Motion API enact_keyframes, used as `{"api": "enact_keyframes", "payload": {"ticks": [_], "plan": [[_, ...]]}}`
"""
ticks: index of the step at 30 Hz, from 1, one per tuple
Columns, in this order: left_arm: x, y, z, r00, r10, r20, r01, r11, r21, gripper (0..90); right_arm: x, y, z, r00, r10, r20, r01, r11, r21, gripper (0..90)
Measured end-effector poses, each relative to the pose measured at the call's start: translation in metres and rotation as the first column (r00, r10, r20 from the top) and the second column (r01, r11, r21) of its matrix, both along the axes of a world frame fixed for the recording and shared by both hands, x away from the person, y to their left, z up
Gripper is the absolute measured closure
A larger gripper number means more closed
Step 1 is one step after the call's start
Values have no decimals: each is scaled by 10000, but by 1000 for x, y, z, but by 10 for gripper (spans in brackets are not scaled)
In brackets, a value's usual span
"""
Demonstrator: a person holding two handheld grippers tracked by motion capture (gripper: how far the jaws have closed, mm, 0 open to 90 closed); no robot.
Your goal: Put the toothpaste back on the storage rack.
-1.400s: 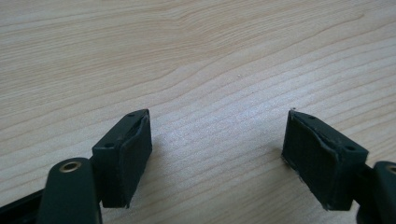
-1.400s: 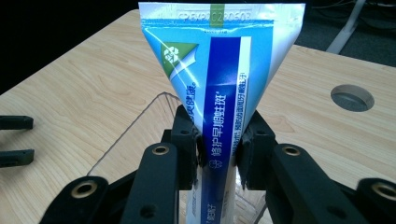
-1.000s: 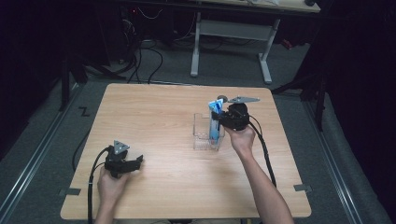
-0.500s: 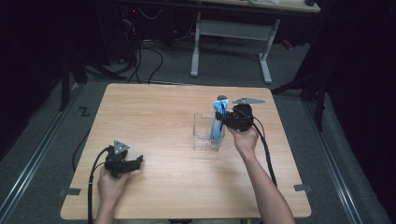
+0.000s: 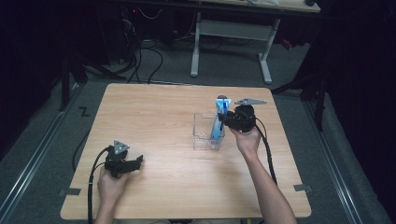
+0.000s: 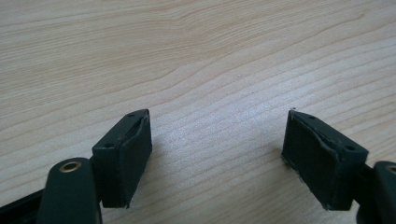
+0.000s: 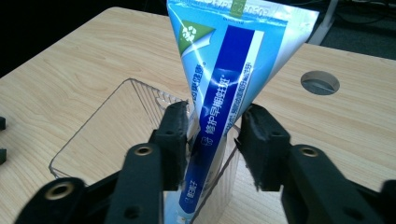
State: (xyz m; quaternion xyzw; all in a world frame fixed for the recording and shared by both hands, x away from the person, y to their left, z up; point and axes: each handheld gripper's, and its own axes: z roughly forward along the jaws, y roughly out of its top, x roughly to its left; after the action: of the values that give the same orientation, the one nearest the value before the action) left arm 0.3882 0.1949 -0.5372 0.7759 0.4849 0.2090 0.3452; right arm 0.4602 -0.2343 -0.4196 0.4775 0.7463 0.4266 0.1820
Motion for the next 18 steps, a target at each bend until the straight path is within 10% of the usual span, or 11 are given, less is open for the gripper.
{"api": "enact_keyframes", "payload": {"ticks": [18], "plan": [[0, 0, 0, 10000, 8, 5, -8, 10000, -10, 241, -15, -17, 7, 9984, -120, 559, 125, 9999, -86, 489]]}}
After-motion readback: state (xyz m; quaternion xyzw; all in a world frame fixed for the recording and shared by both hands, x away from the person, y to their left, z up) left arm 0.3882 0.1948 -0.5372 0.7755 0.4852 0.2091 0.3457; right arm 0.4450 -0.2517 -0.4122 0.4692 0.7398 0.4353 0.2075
